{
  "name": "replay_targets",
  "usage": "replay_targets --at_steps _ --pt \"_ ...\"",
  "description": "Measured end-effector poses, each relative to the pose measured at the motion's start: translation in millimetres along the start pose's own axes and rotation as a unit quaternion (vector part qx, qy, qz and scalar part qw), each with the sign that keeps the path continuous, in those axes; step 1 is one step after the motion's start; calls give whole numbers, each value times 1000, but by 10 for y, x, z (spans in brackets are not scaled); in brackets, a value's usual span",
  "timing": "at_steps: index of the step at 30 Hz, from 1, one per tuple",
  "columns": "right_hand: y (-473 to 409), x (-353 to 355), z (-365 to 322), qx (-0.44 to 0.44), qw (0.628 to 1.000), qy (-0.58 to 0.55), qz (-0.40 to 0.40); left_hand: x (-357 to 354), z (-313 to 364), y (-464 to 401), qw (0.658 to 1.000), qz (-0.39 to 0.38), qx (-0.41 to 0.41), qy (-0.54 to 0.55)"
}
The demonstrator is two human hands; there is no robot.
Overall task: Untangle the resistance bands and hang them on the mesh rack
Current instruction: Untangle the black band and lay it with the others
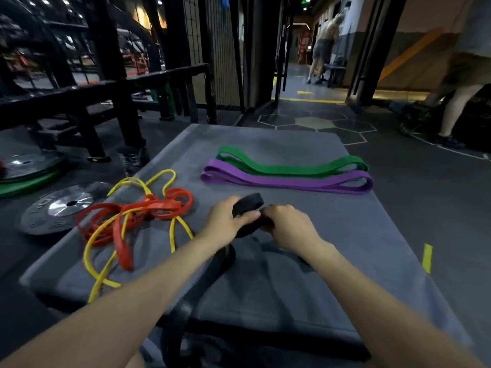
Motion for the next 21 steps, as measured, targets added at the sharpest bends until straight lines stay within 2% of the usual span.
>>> replay_targets --at_steps 4,11,16,18,21 --pt "14 -25 39 6 1000 -22 7 -146 -100 -32 997 -64 -28 -40" --pt "114 0 66 11 999 -49 -5 -206 -154 -108 987 -57 -50 -139" --pt "234 87 279 -43 998 -53 0 -103 -140 -119 986 -15 -36 -160" --pt "354 120 474 -63 991 -119 -5 51 -148 -129 990 9 -21 -139" --pt "519 62 589 -39 961 -269 -57 269 -201 -156 994 36 -4 -100"
Point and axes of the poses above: each hand's wrist, its own y-axis away from the middle knuckle, its own x-axis out of the back of the hand, z = x × y, the point moved 7 cm from there along -y, towards the middle knuckle, and after that the axes turned 9 degrees about x, right-handed, at the moved point
